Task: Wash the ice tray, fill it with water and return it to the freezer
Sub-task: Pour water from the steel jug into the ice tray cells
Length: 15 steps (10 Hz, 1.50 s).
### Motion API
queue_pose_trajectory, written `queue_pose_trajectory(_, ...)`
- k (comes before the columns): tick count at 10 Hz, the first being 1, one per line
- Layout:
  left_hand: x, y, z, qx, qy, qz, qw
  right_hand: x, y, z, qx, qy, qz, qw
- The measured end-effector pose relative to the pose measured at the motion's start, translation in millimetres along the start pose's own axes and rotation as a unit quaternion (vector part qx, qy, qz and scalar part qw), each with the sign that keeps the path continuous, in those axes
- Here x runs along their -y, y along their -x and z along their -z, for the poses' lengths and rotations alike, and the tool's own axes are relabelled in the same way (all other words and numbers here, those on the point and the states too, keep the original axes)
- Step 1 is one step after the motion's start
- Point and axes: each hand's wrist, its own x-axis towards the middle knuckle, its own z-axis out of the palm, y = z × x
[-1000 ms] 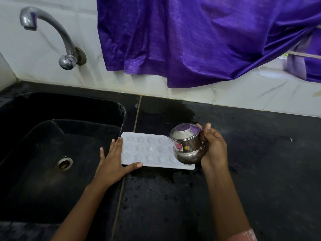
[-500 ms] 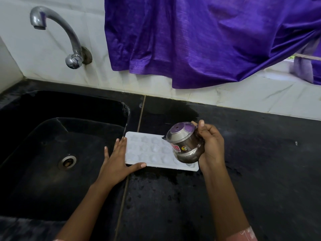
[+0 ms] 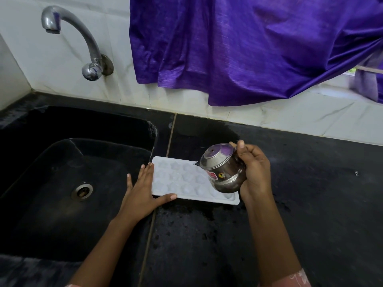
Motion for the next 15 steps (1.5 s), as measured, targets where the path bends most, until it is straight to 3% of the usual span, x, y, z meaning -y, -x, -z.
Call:
queue_pose_trajectory(5, 0, -1, -1, 0.003, -0.003, 0.001, 1.000, 4, 1, -2, 0.001, 0.003, -0.004, 1.000)
queue_pose_trajectory(10, 1, -1, -1, -0.001, 0.000, -0.001, 1.000, 2, 2, -7, 0.011, -0.096, -0.038, 0.995)
queue_pose_trajectory(15, 3, -1, -4, -0.005, -0.009, -0.001, 1.000, -9, 2, -28, 0.050, -0.005, -0.042, 0.998)
